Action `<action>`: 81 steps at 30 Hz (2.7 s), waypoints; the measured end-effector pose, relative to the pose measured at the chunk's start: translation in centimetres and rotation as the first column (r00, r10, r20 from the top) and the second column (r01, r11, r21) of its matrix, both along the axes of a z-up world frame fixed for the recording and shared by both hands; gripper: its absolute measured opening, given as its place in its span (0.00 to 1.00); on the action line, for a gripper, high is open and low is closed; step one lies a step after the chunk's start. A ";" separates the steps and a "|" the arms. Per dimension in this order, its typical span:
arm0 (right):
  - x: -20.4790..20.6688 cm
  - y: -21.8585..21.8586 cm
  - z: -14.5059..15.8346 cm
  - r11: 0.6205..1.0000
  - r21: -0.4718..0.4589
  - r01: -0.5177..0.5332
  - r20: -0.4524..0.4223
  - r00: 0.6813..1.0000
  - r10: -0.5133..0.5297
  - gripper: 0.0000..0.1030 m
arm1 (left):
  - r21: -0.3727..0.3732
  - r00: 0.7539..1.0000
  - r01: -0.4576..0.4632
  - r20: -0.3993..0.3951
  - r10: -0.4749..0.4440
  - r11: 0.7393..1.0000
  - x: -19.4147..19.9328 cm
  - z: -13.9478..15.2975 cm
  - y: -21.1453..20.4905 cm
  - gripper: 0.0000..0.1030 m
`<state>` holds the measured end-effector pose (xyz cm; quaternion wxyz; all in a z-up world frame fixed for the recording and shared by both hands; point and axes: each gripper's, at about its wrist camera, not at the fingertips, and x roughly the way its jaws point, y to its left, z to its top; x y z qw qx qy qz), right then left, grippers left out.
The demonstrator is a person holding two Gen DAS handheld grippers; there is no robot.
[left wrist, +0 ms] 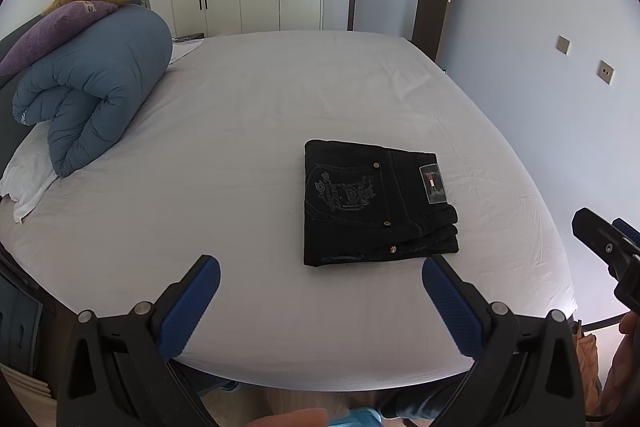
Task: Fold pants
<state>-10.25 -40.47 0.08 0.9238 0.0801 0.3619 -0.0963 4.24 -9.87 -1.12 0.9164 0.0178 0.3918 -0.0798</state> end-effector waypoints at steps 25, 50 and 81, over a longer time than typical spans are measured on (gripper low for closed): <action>-0.3 0.3 -0.6 1.000 0.004 0.000 -0.005 1.000 0.000 1.00 | -0.001 1.000 0.002 -0.003 -0.002 1.000 -0.1 -0.1 -0.1 1.00; -0.4 0.7 -0.8 1.000 0.004 -0.011 -0.008 1.000 0.011 1.00 | -0.002 1.000 0.004 -0.004 -0.004 1.000 -0.1 -0.3 -0.2 1.00; -0.4 0.7 -0.9 1.000 0.004 -0.024 -0.019 1.000 0.024 1.00 | 0.002 1.000 0.005 0.010 -0.005 1.000 -0.3 -0.3 -0.1 1.00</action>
